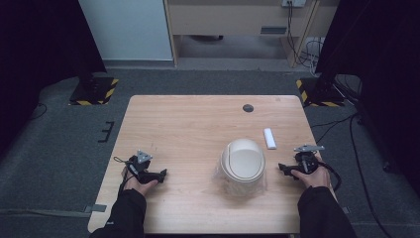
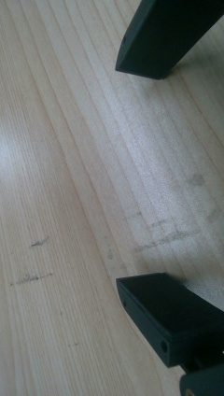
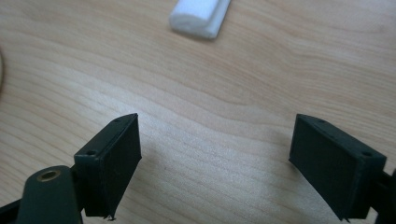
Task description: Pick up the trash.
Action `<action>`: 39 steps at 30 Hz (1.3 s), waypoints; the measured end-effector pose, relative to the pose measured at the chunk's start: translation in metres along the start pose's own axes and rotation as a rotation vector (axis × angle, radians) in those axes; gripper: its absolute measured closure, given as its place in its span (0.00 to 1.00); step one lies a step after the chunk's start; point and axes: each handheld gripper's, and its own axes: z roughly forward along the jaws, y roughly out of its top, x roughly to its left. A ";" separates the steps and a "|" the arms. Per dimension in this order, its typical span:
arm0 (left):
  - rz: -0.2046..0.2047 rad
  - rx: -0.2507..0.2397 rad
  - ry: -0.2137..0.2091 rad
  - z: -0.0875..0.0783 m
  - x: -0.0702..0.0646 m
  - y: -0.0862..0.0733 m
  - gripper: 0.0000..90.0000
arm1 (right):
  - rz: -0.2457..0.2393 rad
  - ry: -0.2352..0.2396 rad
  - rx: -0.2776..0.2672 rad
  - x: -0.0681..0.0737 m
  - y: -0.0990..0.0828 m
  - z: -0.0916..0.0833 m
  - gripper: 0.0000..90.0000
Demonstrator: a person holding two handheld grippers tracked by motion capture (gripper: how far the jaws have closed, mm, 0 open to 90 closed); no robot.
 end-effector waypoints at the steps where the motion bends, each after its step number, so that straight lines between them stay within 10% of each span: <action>1: -0.001 0.000 0.000 0.000 0.000 0.000 0.00 | 0.003 0.001 -0.008 0.000 0.001 -0.002 0.19; 26: -0.004 0.000 0.003 -0.001 -0.003 -0.001 0.00 | 0.118 -0.030 -0.255 0.000 0.021 -0.042 0.20; 39: -0.003 0.000 0.004 -0.001 -0.004 -0.001 0.00 | 0.083 -0.001 -0.359 0.019 0.043 -0.072 0.20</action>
